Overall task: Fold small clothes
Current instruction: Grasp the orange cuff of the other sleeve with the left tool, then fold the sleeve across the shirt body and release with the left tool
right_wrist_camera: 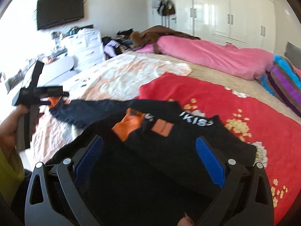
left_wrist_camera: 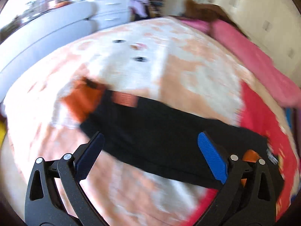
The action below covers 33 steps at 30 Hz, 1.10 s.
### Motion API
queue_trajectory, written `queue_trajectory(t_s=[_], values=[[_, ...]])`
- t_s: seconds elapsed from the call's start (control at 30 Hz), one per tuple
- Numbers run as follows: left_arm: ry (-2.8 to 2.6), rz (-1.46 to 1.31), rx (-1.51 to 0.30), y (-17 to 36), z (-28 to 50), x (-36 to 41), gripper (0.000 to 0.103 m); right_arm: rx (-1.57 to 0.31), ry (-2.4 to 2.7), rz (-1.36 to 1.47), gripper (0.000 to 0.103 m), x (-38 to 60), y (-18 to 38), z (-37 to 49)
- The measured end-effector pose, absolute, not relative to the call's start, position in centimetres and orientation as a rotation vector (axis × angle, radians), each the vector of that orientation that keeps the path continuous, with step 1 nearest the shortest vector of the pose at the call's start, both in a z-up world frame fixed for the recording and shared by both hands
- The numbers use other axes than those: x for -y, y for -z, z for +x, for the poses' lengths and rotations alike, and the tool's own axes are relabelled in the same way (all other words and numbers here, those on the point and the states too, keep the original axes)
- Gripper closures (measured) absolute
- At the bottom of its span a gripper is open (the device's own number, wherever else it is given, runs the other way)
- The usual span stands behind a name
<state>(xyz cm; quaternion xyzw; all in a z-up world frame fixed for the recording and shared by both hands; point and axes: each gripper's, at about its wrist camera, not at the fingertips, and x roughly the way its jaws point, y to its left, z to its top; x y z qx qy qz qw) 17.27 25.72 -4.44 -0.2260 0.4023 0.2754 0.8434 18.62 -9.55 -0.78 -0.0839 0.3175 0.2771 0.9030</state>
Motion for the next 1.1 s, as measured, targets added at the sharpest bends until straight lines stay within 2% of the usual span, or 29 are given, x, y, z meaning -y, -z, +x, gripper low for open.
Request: queue_trajectory(t_s=[0.23, 0.4, 0.43, 0.5, 0.53, 0.6, 0.87, 1.1], values=[[-0.779, -0.627, -0.877, 8.7, 15.3, -33.6, 0.009, -0.748, -0.559, -0.156, 0.005, 9.3, 3.5, 19.2], [-0.795, -0.683, -0.824, 9.7, 15.3, -35.4, 0.012, -0.864, -0.531, -0.077, 0.005, 10.3, 5.9, 20.1], [-0.789, -0.678, -0.803, 9.6, 15.4, -35.6, 0.019, -0.878, -0.526, -0.065, 0.005, 10.5, 6.2, 20.2], [-0.787, -0.685, -0.785, 9.6, 15.5, -35.8, 0.058, -0.897, -0.510, -0.042, 0.005, 11.0, 6.5, 20.4], [-0.782, -0.689, -0.782, 9.7, 15.6, -36.0, 0.067, -0.903, -0.500, -0.031, 0.005, 11.3, 6.6, 20.5], [-0.734, -0.713, -0.769, 9.7, 15.5, -35.8, 0.096, -0.909, -0.483, 0.004, 0.005, 12.3, 6.5, 20.8], [-0.507, -0.663, -0.620, 2.8, 15.2, -30.0, 0.101, -0.899, -0.404, 0.115, 0.005, 17.0, 5.2, 22.0], [-0.158, -0.565, -0.569, -4.2, 18.2, -17.1, 0.101, -0.826, -0.269, 0.218, 0.005, 23.9, 2.8, 23.5]])
